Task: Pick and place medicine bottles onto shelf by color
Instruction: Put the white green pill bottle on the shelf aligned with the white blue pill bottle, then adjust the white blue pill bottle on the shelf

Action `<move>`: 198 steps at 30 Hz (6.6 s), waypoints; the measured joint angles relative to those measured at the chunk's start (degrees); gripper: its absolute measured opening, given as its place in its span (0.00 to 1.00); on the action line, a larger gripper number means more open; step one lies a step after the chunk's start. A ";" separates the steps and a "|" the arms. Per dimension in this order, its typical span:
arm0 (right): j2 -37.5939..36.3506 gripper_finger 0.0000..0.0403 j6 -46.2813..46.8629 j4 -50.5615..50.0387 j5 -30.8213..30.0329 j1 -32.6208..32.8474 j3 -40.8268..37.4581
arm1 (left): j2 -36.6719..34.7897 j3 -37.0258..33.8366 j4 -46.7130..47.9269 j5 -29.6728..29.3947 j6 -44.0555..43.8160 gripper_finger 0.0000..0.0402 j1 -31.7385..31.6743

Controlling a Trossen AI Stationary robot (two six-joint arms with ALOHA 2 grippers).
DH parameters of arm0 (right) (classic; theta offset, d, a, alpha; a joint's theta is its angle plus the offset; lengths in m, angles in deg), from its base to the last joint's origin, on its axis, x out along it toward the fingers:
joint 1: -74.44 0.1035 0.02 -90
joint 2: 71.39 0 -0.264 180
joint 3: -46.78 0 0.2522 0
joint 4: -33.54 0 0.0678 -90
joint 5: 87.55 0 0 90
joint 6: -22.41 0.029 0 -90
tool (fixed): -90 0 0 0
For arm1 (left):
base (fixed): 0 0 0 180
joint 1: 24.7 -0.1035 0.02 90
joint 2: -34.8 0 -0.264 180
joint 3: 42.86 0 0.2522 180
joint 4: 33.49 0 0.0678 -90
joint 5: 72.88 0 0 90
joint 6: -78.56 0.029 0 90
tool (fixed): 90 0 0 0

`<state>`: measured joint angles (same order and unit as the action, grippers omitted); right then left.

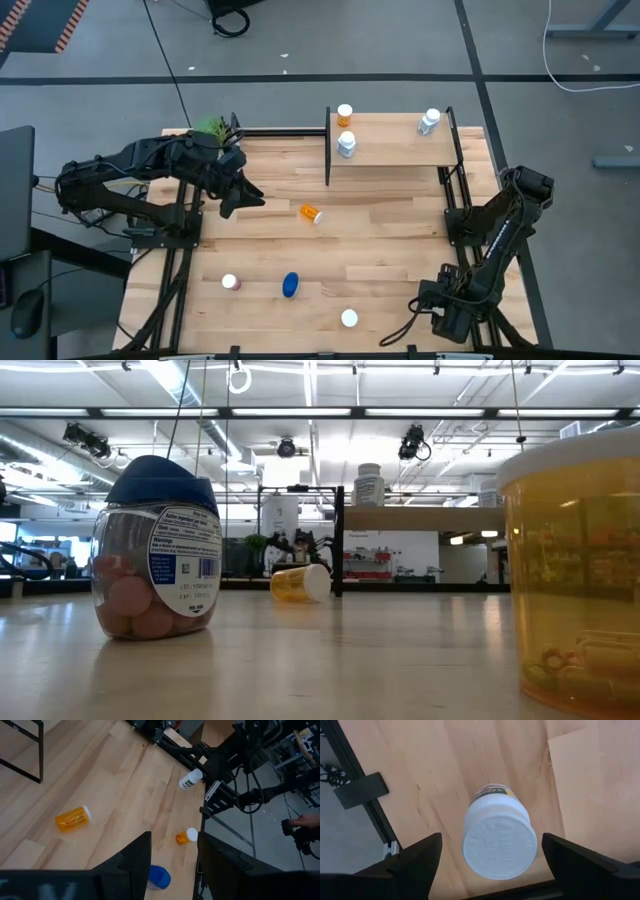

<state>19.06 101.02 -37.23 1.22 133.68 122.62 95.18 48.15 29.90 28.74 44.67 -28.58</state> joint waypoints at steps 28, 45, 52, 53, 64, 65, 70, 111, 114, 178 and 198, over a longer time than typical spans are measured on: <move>-0.13 0.53 3.02 0.10 -0.81 0.01 -1.36 | 0.00 0.00 0.02 -0.93 0.04 0.42 0.00; -2.56 0.53 -0.77 -21.23 -0.23 -15.57 14.88 | 0.00 0.00 0.00 -0.92 0.11 0.42 -0.01; -5.85 0.53 -10.19 -29.08 -2.92 -32.41 22.72 | 0.00 0.00 0.00 -0.92 0.11 0.42 0.00; -6.46 0.53 -11.43 -29.70 -3.11 -35.18 23.46 | 0.00 0.00 -0.02 -0.90 0.17 0.42 0.00; -9.41 0.53 -23.11 -33.03 -5.06 -64.68 27.13 | 0.00 0.00 -0.02 -0.88 2.43 0.42 0.00; -9.50 0.53 -23.75 -33.00 -5.07 -66.79 27.24 | 0.00 0.00 -0.02 -0.89 2.73 0.42 0.00; -9.53 0.53 -29.60 -33.00 -4.94 -77.06 27.26 | 0.00 0.00 0.00 -0.87 2.79 0.42 0.00; -13.73 0.54 -48.61 -32.77 -0.83 -112.39 22.53 | -0.02 0.00 -0.02 -0.90 1.51 0.42 0.00; -13.64 0.56 -48.72 -33.15 -1.97 -112.37 22.80 | -0.02 0.00 -0.02 -0.90 1.51 0.42 0.00; -4.09 0.64 -52.99 -25.92 -7.28 -118.94 33.92 | -0.04 0.02 -5.12 -1.23 2.07 0.42 -1.08; -4.09 0.64 -38.82 -26.51 -6.62 -119.01 33.92 | -0.04 0.04 -12.57 1.31 16.19 0.42 -6.62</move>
<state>14.98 62.19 -63.75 -5.40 14.67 156.55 95.14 48.19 17.33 30.05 60.87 -35.20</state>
